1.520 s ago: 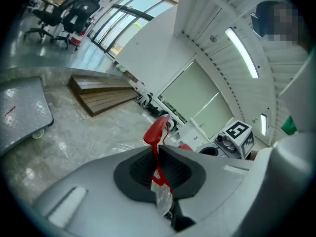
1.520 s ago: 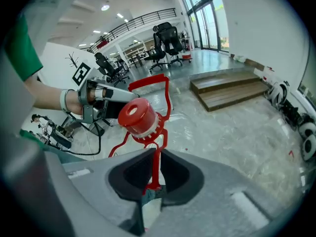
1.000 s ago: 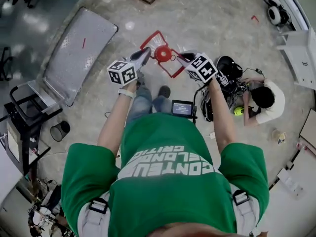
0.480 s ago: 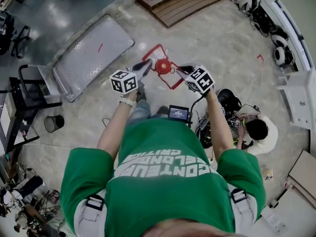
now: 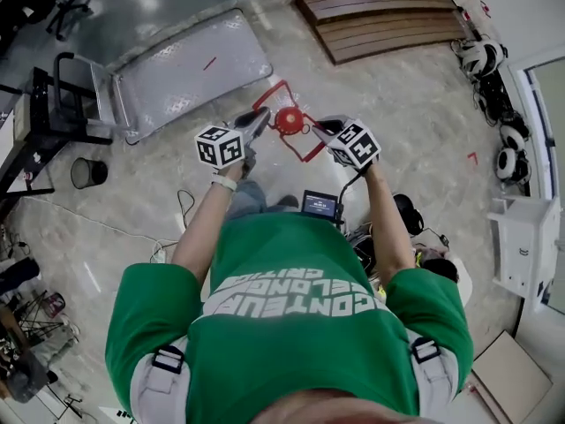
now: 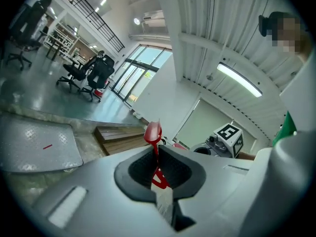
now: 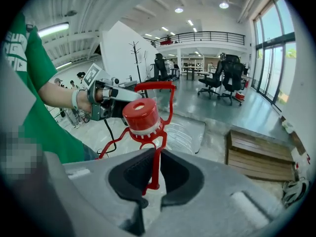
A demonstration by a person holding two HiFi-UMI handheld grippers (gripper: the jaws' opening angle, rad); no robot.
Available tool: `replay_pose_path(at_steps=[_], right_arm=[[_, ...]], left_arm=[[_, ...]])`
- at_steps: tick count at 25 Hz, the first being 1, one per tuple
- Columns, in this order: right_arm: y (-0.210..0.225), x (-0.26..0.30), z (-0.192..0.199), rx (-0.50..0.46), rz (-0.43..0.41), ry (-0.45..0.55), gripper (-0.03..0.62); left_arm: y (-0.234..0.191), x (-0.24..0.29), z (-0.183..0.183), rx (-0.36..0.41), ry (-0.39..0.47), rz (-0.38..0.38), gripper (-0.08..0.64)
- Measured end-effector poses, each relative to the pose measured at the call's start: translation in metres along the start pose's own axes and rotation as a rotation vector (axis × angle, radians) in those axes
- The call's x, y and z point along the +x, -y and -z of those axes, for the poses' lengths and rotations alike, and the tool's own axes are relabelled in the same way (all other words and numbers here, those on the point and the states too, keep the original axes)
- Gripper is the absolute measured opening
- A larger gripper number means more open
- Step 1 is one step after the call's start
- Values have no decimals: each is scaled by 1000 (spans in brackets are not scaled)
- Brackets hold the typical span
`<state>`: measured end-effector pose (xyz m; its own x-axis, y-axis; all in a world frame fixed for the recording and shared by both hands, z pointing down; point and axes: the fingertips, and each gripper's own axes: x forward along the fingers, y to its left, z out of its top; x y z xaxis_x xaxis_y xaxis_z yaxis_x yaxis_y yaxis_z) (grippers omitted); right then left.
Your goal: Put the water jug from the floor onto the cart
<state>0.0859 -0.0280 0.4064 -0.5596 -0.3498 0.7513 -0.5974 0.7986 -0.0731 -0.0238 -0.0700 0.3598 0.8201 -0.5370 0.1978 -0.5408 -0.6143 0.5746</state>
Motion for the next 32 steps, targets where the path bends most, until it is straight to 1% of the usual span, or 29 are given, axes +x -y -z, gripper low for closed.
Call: replay_pose_path(at_steps=[9,17,23,28,32], right_arm=[[-20,66,-67,-111,-73,-35,23],[-29,122,-126,-175,-129,-52,23],[-28,161,-165,-208,-162,-67,23],[-24,183,-190,-235,-171,-70,23],[-17,196,-218,-256,-174,-61,23]], left_arm=[[-67,-62,-32,-43,95,-89,23],[-128,-104,-59,-73,136,-148,23],[-171,-124,-82,-89,159,-176,23],[-196,-133,-98,-87,173,-190,23],[-214,-140,-120,-78,184,-195,23]])
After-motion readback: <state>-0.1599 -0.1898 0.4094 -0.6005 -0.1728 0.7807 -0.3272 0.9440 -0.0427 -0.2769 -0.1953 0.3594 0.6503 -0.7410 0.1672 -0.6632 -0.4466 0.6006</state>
